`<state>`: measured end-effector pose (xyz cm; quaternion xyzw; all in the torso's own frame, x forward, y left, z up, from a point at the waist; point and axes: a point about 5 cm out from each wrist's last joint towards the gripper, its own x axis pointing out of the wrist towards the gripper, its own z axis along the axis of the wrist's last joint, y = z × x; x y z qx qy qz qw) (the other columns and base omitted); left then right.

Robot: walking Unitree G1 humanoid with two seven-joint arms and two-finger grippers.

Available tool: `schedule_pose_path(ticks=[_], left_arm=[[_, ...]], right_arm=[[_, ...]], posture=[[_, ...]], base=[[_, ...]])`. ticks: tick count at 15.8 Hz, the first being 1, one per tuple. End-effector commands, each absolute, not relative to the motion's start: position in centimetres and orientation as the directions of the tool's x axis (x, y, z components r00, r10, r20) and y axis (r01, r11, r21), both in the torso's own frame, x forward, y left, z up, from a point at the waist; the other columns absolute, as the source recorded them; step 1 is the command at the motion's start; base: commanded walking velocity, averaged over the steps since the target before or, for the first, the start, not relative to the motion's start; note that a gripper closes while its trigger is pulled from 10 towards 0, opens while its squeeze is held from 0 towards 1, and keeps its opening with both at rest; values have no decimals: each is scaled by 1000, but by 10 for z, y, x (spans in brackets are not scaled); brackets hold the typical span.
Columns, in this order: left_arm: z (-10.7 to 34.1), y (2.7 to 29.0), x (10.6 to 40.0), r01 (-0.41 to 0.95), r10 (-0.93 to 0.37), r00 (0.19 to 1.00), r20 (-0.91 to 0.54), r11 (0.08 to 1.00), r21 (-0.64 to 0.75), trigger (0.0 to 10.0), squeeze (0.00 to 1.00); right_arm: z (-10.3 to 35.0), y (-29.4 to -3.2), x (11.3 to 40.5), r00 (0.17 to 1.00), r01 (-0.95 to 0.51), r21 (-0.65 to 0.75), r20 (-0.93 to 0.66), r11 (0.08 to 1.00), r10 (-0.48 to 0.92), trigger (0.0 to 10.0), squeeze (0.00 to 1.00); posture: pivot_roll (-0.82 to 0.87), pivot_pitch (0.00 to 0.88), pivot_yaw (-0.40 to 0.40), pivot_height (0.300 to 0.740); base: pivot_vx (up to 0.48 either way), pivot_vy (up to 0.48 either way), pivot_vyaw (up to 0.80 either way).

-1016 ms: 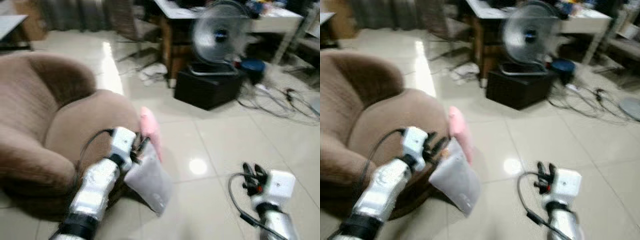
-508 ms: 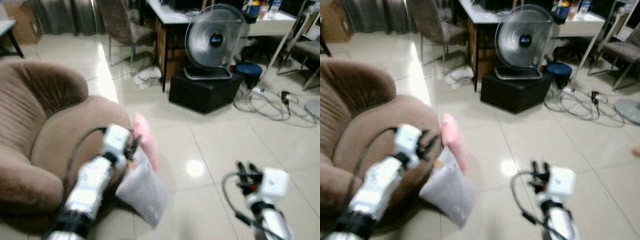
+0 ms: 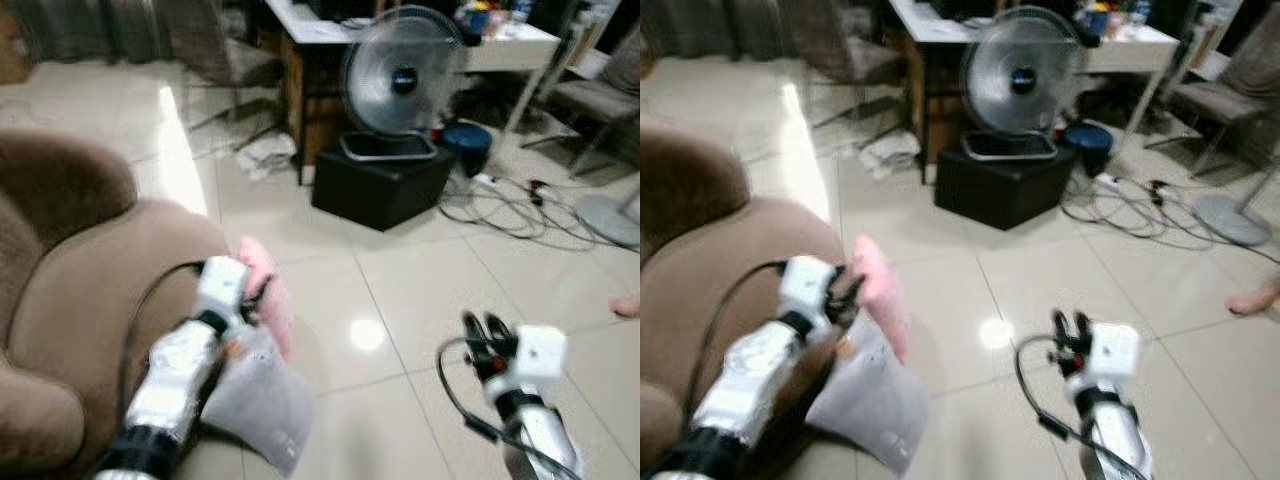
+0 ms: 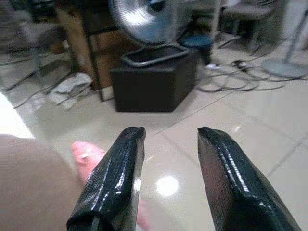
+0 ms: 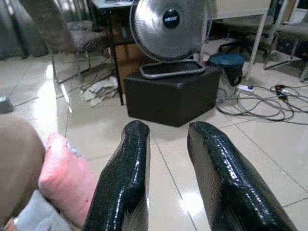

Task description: Move the pillow to the sofa from floor

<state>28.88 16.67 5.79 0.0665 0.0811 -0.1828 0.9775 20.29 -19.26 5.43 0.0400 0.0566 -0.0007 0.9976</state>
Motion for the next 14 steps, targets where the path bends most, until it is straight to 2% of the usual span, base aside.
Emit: schedule_pose_path(ticks=[1, 6, 14], left_arm=[[60, 156, 290, 382, -361, 917, -169, 917, 116, 10000, 0], [56, 153, 288, 357, -333, 926, -178, 926, 127, 10000, 0], [58, 146, 290, 375, -350, 922, -164, 914, 156, 10000, 0]], right_arm=[[50, -201, 199, 989, 23, 69, -145, 997, -12, 10000, 0], [48, -191, 198, 988, -32, 20, -152, 999, 35, 10000, 0], [46, -189, 196, 988, -27, 33, -153, 999, 32, 10000, 0]], posture=[[24, 0, -59, 725], [29, 0, -54, 665], [25, 0, -47, 585]], base=[[0, 0, 0], [0, 0, 0], [0, 0, 0]])
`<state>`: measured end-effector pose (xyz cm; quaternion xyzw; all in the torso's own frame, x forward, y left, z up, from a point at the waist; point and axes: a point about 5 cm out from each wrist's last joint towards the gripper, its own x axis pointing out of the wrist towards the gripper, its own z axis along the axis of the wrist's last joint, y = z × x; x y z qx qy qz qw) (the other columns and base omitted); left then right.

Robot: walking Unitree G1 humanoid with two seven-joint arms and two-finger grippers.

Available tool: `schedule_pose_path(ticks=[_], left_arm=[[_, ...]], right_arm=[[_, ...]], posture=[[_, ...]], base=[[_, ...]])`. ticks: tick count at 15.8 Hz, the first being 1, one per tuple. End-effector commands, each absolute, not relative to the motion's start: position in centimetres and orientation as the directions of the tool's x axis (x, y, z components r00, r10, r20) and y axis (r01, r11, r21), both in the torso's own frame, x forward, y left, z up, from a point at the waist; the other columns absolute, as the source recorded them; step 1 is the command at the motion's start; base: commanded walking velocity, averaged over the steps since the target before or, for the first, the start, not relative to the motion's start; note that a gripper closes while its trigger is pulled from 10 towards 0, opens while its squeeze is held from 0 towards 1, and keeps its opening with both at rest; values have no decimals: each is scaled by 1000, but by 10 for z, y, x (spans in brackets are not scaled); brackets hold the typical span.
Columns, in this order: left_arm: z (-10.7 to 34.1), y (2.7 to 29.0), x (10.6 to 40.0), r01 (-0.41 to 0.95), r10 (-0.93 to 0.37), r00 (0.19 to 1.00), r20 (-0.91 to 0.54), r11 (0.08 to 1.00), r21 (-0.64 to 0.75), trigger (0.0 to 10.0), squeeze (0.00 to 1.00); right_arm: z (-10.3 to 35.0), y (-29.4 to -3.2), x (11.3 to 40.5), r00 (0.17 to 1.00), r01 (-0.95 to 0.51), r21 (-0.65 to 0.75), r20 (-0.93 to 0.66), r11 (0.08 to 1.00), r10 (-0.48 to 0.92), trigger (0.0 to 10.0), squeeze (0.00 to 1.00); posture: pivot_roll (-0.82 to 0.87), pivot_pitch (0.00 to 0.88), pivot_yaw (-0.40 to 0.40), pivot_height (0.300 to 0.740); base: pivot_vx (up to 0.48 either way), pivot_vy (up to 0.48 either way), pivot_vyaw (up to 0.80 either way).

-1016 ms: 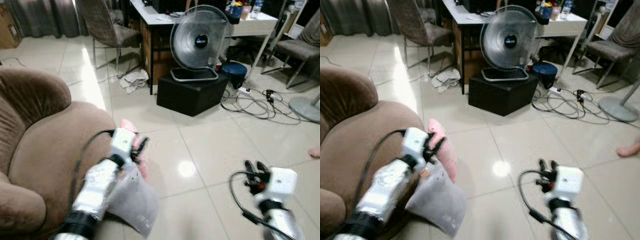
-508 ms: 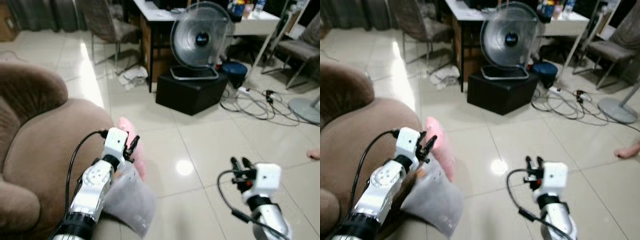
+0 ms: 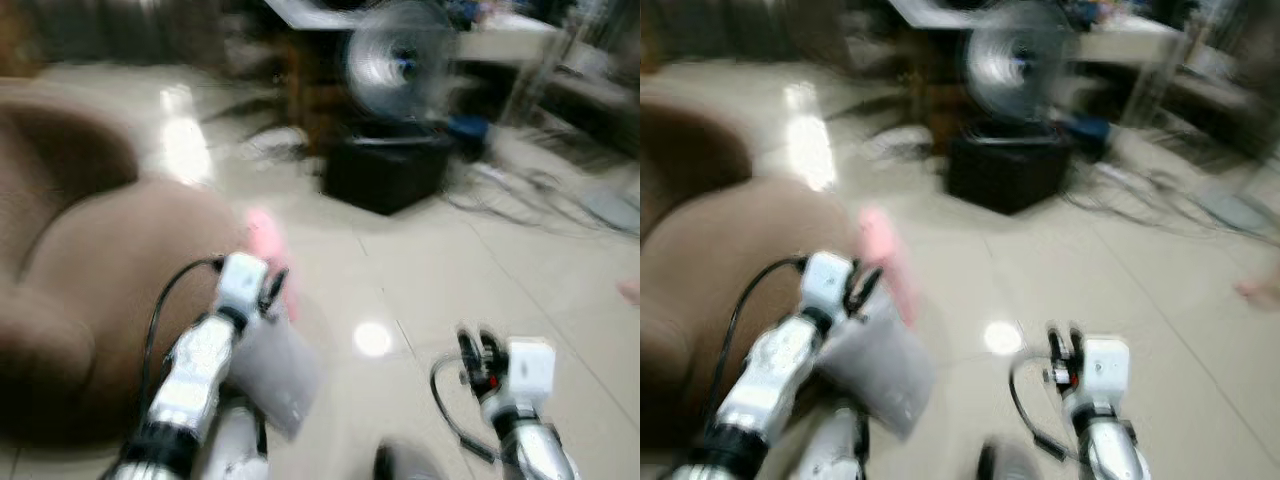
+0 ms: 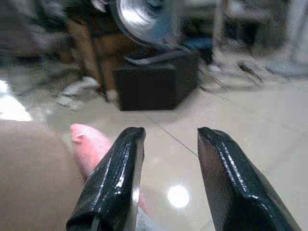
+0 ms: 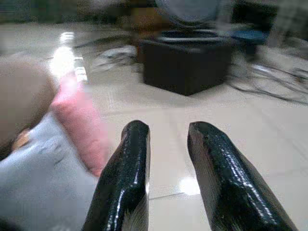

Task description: Move the pillow to the sofa from floor

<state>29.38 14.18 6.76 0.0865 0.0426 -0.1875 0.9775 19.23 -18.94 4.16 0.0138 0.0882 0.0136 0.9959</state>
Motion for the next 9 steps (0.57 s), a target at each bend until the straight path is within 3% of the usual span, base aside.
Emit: schedule_pose_path(ticks=[1, 4, 9], left_arm=[[58, 145, 290, 383, -359, 919, -164, 910, 159, 10000, 0], [60, 141, 290, 412, -389, 908, -159, 897, 159, 10000, 0], [58, 140, 292, 418, -393, 904, -170, 895, 155, 10000, 0]], right_arm=[[46, -189, 196, 988, -27, 33, -153, 999, 32, 10000, 0], [44, -187, 196, 987, -22, 39, -159, 999, 28, 10000, 0], [44, -187, 197, 988, -10, 40, -155, 999, 16, 10000, 0]], posture=[[26, 0, -44, 575], [27, 0, -38, 556], [24, 0, -30, 556]], base=[[0, 0, 0], [0, 0, 0], [275, 0, 0]])
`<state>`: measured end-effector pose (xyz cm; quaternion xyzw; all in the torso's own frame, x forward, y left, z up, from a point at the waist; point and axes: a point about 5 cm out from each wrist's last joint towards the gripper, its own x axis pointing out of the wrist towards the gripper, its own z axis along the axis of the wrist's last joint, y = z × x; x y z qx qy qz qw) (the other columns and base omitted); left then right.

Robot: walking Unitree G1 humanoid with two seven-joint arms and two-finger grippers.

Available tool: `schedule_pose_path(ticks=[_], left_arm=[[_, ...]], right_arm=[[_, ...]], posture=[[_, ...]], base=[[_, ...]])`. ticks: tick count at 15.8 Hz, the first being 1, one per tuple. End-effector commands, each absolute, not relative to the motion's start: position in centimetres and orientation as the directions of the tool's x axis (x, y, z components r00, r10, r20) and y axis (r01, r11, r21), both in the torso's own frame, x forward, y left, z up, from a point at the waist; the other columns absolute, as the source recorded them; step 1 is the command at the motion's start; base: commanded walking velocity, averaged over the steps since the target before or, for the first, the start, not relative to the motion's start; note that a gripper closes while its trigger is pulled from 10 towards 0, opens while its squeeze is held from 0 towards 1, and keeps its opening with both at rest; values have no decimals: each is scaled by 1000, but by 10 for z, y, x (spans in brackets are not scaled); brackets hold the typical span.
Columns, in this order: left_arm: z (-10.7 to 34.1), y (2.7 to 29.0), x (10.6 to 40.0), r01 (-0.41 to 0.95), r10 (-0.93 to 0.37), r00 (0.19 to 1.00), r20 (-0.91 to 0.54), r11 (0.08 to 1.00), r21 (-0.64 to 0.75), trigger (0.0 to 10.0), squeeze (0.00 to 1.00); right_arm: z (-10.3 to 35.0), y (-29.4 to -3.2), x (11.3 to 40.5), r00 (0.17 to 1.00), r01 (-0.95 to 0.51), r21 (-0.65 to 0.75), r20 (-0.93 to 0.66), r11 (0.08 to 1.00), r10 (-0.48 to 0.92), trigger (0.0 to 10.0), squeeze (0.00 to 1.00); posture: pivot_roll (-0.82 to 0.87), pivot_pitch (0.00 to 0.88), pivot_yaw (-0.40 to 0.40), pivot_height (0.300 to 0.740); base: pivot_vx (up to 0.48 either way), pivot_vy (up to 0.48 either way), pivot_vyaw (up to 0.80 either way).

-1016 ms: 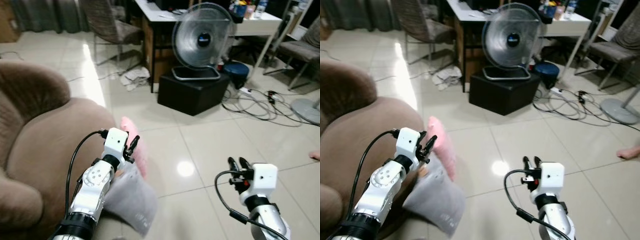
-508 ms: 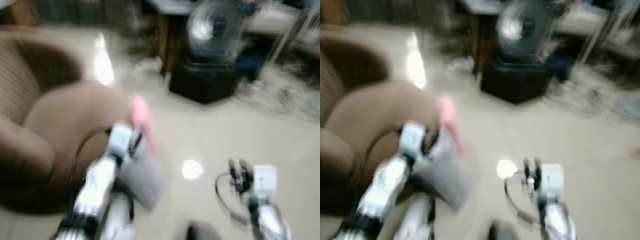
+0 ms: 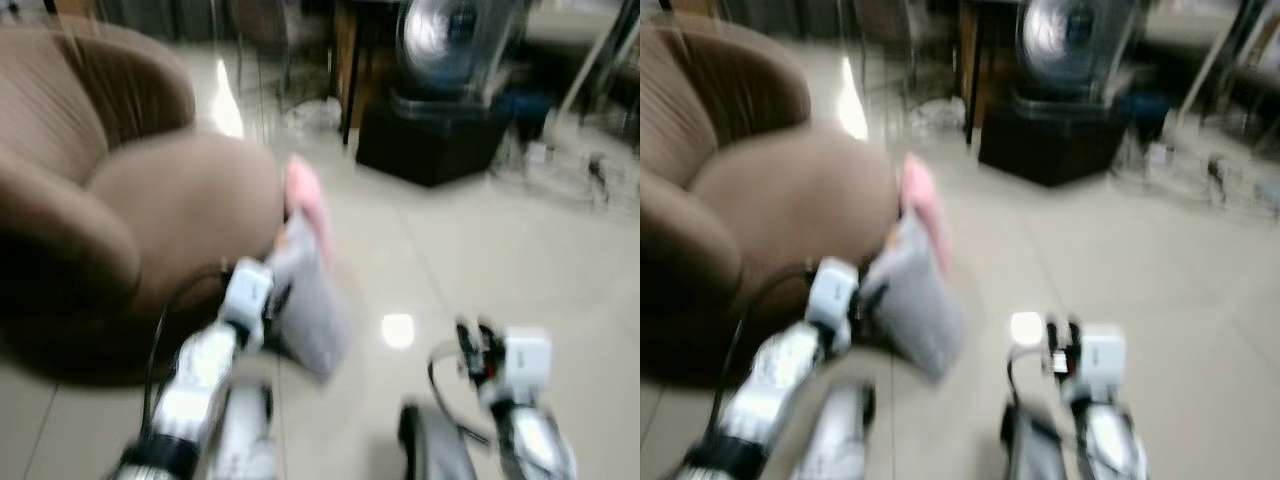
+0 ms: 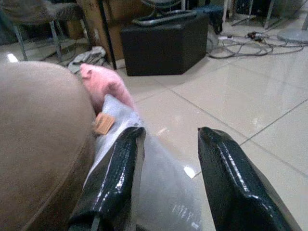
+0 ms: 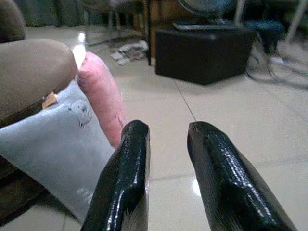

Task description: Move the pillow to the sofa from floor

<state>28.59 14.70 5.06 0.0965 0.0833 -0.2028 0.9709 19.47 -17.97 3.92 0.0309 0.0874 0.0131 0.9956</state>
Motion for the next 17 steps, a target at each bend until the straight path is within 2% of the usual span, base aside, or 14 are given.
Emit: schedule_pose_path(ticks=[1, 17], left_arm=[[58, 140, 292, 417, -392, 904, -171, 896, 154, 10000, 0], [57, 138, 296, 417, -392, 904, -171, 895, 158, 10000, 0]], right_arm=[[43, -188, 196, 988, -9, 39, -155, 999, 15, 10000, 0], [43, -189, 199, 987, -37, -25, -155, 999, 33, 10000, 0]], posture=[[25, 0, -32, 556], [22, 0, -29, 556]], base=[[285, 0, 0], [290, 0, 0]])
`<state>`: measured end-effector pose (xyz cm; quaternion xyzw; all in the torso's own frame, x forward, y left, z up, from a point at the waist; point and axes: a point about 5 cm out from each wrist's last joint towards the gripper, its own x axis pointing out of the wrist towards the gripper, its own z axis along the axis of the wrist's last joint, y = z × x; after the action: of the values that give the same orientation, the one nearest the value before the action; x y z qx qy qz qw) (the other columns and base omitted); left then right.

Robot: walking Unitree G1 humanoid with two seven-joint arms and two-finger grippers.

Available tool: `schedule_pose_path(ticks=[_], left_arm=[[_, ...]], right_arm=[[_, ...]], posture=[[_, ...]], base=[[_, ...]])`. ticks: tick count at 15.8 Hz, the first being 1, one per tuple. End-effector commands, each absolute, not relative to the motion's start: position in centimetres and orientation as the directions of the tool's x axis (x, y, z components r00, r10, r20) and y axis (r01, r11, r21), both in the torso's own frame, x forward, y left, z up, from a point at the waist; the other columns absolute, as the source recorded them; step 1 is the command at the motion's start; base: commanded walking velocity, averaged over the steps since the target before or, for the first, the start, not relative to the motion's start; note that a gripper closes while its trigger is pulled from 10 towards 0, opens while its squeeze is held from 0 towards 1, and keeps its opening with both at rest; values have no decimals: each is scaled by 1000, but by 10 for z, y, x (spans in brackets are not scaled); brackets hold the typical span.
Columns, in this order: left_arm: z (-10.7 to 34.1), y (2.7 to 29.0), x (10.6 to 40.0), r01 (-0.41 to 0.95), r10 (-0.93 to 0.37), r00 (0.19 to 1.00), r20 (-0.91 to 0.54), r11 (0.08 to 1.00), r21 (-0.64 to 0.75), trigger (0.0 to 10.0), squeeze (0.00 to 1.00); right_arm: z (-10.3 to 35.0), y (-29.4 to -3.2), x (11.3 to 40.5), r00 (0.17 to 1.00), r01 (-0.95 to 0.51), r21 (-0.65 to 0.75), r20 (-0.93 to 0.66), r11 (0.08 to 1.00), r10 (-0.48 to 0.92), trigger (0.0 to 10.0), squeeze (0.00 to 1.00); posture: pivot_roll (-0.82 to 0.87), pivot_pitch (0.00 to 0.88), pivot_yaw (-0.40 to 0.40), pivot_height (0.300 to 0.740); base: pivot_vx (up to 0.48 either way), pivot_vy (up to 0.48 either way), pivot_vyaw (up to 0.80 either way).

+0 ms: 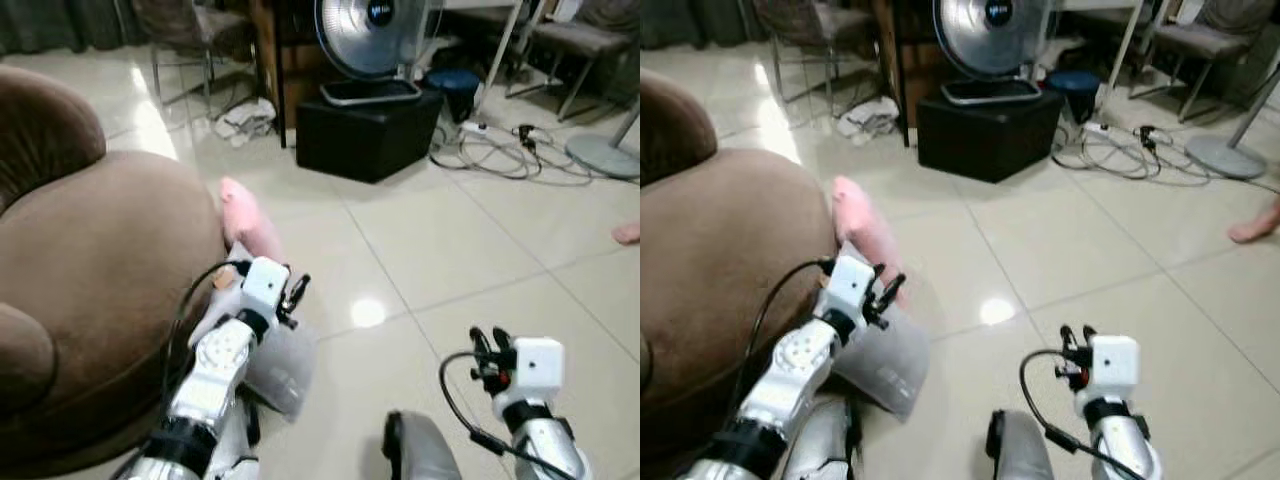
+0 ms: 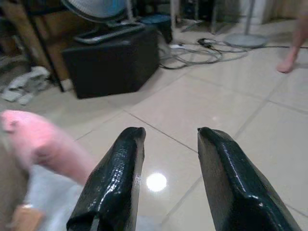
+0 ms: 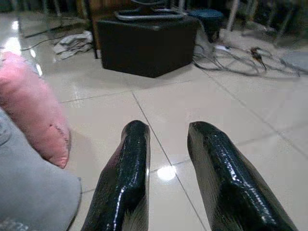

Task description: Move the pillow to the sofa from floor

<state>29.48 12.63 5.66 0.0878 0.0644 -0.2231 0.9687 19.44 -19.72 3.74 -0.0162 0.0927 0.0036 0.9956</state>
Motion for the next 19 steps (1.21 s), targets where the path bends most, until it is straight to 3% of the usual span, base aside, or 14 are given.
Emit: schedule_pose_path(ticks=[1, 8, 12, 19], left_arm=[[57, 138, 296, 417, -392, 904, -171, 895, 158, 10000, 0], [56, 139, 296, 418, -391, 903, -175, 894, 159, 10000, 0], [55, 140, 296, 415, -387, 904, -181, 896, 159, 10000, 0], [50, 143, 295, 406, -369, 905, -210, 897, 175, 10000, 0]], right_arm=[[43, -188, 199, 987, -40, -28, -154, 999, 35, 10000, 0], [41, -187, 199, 986, -55, -41, -160, 998, 48, 10000, 0], [39, -183, 198, 983, -81, -46, -167, 996, 72, 10000, 0], [36, -181, 197, 978, -95, -6, -186, 995, 93, 10000, 0]], posture=[[22, 0, -29, 556], [24, 0, -28, 556], [28, 0, -32, 556], [27, 0, -31, 556]], base=[[292, 0, 0], [292, 0, 0], [292, 0, 758], [246, 0, 0]])
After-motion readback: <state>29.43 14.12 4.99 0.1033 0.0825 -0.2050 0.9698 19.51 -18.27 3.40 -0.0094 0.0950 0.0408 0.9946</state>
